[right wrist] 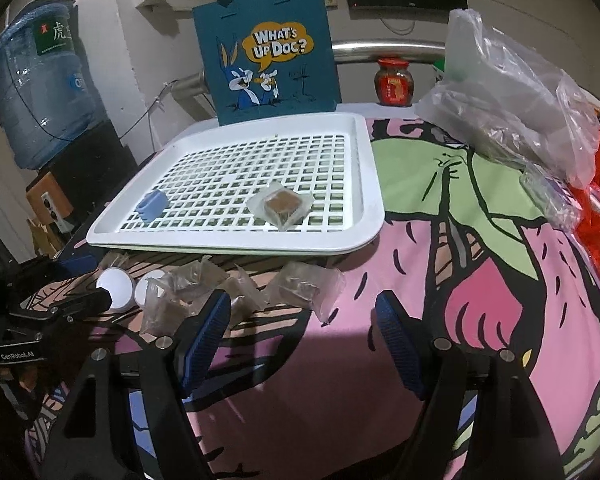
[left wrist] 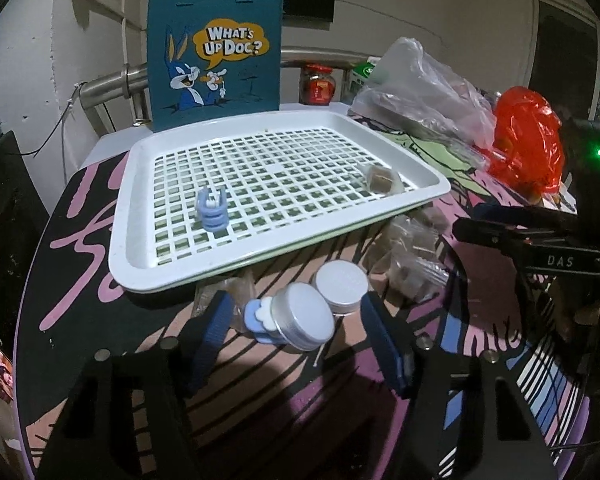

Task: Organize objects

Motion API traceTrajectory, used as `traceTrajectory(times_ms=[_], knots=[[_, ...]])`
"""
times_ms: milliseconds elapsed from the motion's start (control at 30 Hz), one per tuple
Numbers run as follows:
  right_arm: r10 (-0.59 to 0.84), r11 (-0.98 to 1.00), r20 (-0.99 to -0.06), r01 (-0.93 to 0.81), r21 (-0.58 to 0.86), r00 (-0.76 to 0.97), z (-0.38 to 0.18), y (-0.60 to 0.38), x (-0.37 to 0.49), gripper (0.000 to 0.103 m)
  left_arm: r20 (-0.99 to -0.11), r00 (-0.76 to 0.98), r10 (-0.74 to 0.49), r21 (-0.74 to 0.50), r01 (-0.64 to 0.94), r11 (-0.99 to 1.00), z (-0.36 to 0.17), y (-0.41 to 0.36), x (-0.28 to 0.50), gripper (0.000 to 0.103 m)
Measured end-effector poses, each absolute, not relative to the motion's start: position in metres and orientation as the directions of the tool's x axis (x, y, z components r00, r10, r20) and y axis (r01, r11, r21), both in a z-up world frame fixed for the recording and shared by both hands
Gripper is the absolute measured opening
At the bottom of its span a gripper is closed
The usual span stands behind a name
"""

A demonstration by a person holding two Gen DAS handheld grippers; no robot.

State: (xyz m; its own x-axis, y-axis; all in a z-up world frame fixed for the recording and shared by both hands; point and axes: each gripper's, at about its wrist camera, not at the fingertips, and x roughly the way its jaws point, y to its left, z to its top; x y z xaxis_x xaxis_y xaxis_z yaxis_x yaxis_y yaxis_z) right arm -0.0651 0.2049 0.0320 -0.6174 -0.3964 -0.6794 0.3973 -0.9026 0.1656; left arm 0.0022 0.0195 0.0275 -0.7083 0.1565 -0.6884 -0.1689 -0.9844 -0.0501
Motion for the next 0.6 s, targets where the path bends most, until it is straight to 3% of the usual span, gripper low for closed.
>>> traceTrajectory(times_ms=[200,600], knots=[[-0.404,-0.898,-0.707,0.399,0.185,-0.581,0.026,0.203,-0.075,0.073,-0.695,-0.701,0.158,-0.022,-0.200,-0.980,0.026,0.029,0.003,0.055],[-0.413,-0.895,-0.743,0.385,0.225,-0.527,0.017,0.193,-0.098,0.041,-0.687,-0.708,0.162,0.004,-0.226,-0.974,0.027,0.035,0.004,0.026]])
